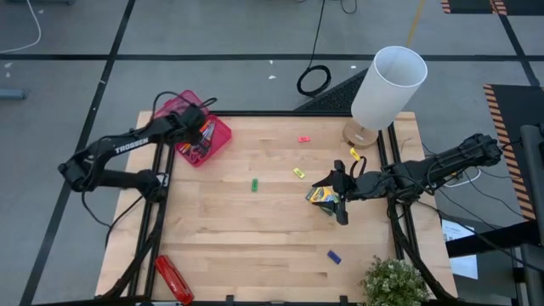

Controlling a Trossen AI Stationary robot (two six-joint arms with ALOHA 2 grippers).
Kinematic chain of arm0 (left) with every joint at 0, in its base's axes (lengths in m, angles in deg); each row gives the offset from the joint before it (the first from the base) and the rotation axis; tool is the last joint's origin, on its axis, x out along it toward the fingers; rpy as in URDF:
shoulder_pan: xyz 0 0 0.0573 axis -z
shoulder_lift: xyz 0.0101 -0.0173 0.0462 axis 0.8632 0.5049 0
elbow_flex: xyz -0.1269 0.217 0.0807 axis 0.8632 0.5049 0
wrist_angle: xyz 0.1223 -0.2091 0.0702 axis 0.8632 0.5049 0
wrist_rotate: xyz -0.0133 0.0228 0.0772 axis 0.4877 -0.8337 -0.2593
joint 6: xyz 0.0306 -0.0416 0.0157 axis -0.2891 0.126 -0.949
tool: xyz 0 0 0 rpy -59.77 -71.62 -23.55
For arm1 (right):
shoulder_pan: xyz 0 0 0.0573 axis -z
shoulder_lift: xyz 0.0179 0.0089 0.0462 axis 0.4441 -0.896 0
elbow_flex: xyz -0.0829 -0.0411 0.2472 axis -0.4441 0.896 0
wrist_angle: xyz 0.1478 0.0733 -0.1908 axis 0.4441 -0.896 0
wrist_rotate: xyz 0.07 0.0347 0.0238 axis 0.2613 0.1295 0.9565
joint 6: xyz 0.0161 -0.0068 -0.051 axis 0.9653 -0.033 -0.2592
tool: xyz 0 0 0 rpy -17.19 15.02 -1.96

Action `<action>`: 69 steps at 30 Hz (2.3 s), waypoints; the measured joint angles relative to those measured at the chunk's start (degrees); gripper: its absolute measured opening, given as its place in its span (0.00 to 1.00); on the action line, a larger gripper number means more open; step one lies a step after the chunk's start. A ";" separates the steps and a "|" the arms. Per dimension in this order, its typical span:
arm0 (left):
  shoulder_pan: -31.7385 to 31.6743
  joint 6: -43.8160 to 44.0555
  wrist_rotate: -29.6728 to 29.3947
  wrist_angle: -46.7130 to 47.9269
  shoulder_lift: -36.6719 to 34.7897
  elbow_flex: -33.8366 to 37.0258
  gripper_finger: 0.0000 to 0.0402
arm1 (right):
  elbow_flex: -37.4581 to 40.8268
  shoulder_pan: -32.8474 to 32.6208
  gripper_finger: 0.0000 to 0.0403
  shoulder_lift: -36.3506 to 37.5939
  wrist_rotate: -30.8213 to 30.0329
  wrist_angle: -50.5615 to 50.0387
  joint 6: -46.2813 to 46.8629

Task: Pack school essentials
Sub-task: Put the orange pen into the pink supply box, then put the light green eraser into the pink supply box

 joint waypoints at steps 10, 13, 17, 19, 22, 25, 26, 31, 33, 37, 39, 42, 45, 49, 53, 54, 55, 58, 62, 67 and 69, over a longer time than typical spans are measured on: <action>0.00 0.51 -2.24 -0.44 2.67 0.00 0.13 | 0.00 0.00 0.62 0.00 0.00 -0.04 -0.02; 0.00 0.51 -2.26 -0.36 2.67 0.00 0.13 | 0.00 0.00 0.62 0.00 0.00 -0.04 -0.02; 0.00 0.58 -2.28 0.26 2.67 0.00 0.17 | 0.00 0.00 0.62 0.00 0.00 -0.04 -0.02; 0.00 1.19 -2.41 0.33 2.67 0.00 0.21 | 0.00 0.00 0.62 0.00 0.00 -0.04 -0.02; 0.02 1.85 -3.19 0.51 2.67 0.00 0.28 | 0.00 0.00 0.62 0.00 0.00 -0.07 -0.02; 0.19 2.42 -5.72 1.92 2.64 0.00 0.34 | 0.00 0.00 0.62 0.00 0.00 -0.07 -0.03; 0.23 2.39 -6.43 2.58 2.64 0.00 0.36 | 0.00 0.00 0.62 0.00 0.00 -0.07 -0.03; 1.04 3.95 -7.48 4.81 2.09 0.00 0.41 | 0.00 0.00 0.62 0.00 0.00 -0.07 -0.24; 1.96 5.31 -7.46 4.88 1.05 0.00 0.42 | 0.00 0.00 0.62 0.00 -0.26 -0.07 -0.24; 5.15 8.24 -6.86 4.98 -2.67 0.00 0.42 | 0.83 0.07 0.62 0.00 -2.16 0.46 -0.36; 7.59 10.29 -5.79 4.87 -5.22 -0.02 0.42 | 1.82 0.11 0.62 -0.02 -3.49 0.28 -0.73; 12.31 13.96 -4.24 3.99 -9.34 -0.04 0.42 | 3.16 0.54 0.62 -0.02 -4.56 0.31 -1.03; 17.80 17.50 -4.31 3.57 -12.65 -0.07 0.42 | 4.04 1.52 0.62 -0.02 -4.54 0.27 -0.32; 25.29 20.55 -5.35 2.53 -15.09 -0.07 0.42 | 4.94 3.06 0.62 -0.04 -4.52 0.37 1.43; 32.57 23.95 -9.73 2.27 -15.29 -0.09 0.42 | 5.87 4.30 0.62 -0.26 -4.52 0.33 3.27; 34.02 24.01 -10.52 1.87 -15.21 -0.09 0.42 | 6.07 4.50 0.62 -0.39 -4.52 0.33 3.57; 35.34 24.01 -11.04 1.15 -15.10 -0.09 0.42 | 6.08 4.66 0.62 -0.70 -4.54 0.35 3.84; 38.81 24.05 -11.35 -0.81 -14.95 -0.09 0.42 | 6.12 4.96 0.62 -1.50 -4.29 -0.01 4.22; 41.80 23.16 -11.48 -4.31 -14.43 -0.09 0.42 | 6.12 4.96 0.62 -3.09 -4.15 -0.55 3.17; 43.05 21.86 -11.56 -8.01 -13.57 -0.11 0.42 | 6.12 4.96 0.62 -5.21 -4.13 -0.56 2.86; 43.19 21.84 -11.59 -9.74 -13.09 -0.14 0.42 | 6.12 4.97 0.62 -6.27 -4.27 -0.30 3.03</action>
